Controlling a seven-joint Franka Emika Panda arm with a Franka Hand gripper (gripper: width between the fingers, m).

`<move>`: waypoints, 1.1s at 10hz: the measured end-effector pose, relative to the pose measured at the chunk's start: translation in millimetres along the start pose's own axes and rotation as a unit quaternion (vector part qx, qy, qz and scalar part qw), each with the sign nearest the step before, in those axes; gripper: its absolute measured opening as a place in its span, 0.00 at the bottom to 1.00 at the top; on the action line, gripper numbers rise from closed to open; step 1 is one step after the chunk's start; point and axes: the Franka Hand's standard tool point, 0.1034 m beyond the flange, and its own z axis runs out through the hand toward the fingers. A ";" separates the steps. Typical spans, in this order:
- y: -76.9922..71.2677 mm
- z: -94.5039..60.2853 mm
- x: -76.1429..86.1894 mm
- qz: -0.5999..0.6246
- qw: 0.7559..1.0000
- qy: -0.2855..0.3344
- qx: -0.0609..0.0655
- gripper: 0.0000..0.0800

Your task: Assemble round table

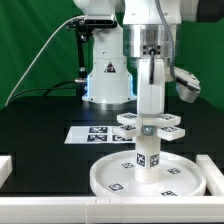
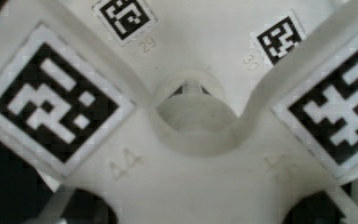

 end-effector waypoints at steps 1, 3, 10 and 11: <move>0.0 0.0 0.1 -0.009 1.000 0.000 0.000 0.57; 3.1 -10.8 0.1 -0.099 0.995 -0.012 -0.022 0.75; -0.1 -33.9 -3.8 -0.366 0.930 -0.023 0.001 0.81; -0.1 -33.7 -3.7 -0.366 0.930 -0.023 0.001 0.81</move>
Offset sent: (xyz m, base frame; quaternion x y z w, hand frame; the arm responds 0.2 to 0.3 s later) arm -0.0056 0.0103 0.0299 0.0159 -0.0511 -0.2460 0.9678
